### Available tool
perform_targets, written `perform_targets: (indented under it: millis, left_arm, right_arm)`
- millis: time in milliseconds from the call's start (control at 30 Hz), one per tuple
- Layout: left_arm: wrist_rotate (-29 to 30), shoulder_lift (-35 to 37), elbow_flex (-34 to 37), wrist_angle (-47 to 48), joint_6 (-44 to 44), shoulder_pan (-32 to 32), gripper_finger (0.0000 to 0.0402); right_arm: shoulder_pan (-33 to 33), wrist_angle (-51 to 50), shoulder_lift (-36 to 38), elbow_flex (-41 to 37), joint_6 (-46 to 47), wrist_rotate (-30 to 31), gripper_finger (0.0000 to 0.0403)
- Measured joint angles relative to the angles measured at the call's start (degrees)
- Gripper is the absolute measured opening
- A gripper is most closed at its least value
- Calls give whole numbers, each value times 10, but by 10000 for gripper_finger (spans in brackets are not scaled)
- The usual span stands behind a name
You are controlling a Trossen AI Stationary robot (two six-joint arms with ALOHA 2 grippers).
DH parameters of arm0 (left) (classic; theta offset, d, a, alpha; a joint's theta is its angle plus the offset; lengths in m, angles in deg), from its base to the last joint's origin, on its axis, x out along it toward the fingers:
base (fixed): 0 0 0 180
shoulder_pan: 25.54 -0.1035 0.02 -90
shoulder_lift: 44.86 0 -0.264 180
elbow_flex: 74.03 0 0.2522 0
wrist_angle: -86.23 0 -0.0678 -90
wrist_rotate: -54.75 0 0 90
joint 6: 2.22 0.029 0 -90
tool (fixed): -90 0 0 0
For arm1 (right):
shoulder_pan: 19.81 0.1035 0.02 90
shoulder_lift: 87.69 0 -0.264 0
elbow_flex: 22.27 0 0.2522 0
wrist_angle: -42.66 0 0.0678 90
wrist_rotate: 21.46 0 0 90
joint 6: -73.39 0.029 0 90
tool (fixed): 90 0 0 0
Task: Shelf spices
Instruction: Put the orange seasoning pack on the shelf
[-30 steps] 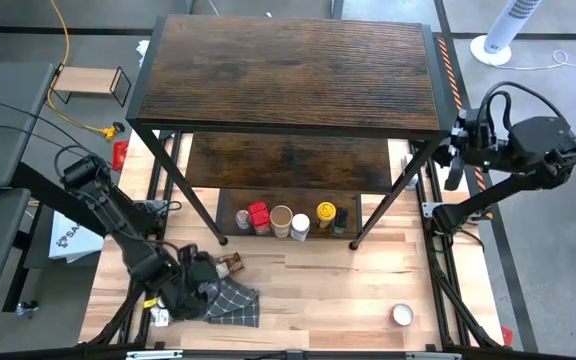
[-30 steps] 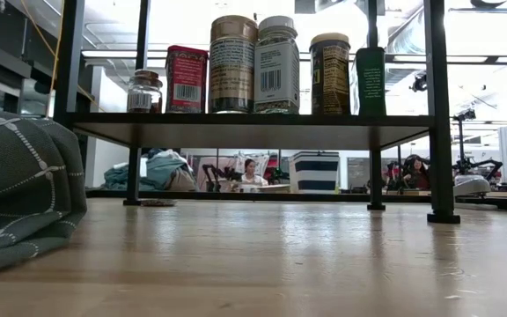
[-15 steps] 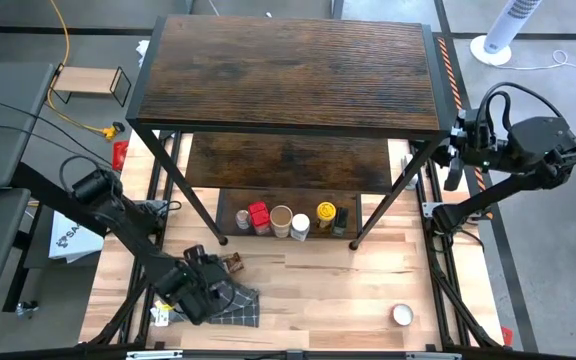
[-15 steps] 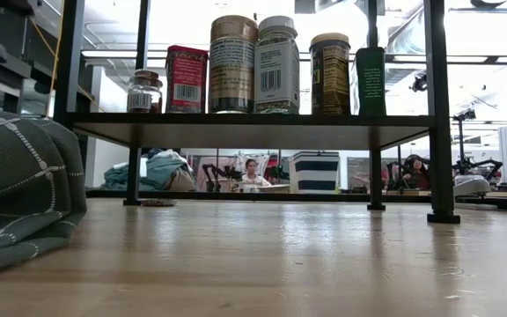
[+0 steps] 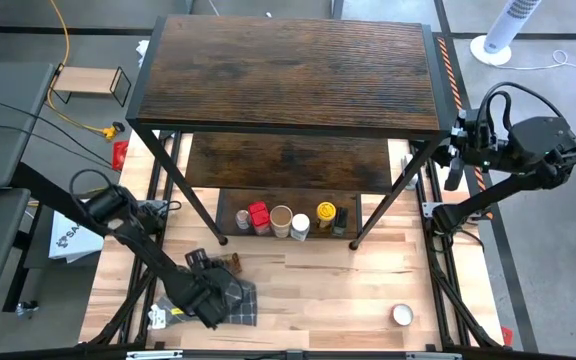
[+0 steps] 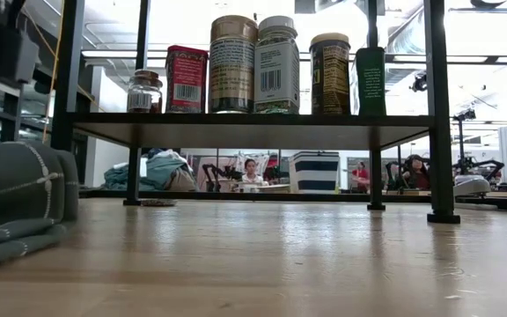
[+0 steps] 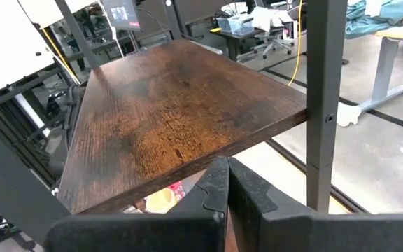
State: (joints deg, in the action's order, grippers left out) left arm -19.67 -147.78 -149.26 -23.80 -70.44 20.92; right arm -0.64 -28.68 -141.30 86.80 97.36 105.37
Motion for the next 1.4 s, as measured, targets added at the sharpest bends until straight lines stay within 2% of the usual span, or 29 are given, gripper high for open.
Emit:
perform_targets:
  millis: [67,200,233,400,500,633,700,867,967,1100,1300,1400]
  left_arm:
    - [-1,-5,-15,30,-8,-1,191]
    - [8,8,-60,91,-7,5,45]
    - [19,14,-72,107,-7,9,23]
    - [52,44,-146,221,3,25,3]
    - [74,60,-209,268,45,38,1]
    - [74,67,-287,324,95,47,1]
    - [78,71,-302,327,103,48,1]
    - [83,72,-262,294,80,46,1]
    - [50,72,-210,260,67,45,10]
    - [-3,71,-151,206,59,44,55]
    - [-5,72,-104,126,60,13,156]
    - [-22,71,-79,76,97,-10,205]
  right_arm:
    - [0,0,0,0,0,0,0]
    - [0,0,0,0,-8,0,0]
    - [0,0,0,0,-10,0,0]
    - [0,0,0,0,-20,-11,0]
    - [0,-6,1,0,-22,-27,0]
    - [0,-10,1,0,-18,-37,0]
    - [0,-11,0,0,-14,-59,0]
    - [0,-17,-4,0,-8,-79,0]
    - [0,-18,-7,0,1,-85,0]
    - [0,-18,-9,0,1,-93,0]
    - [0,-34,-16,0,2,-113,0]
    - [0,-44,-21,0,5,-128,0]
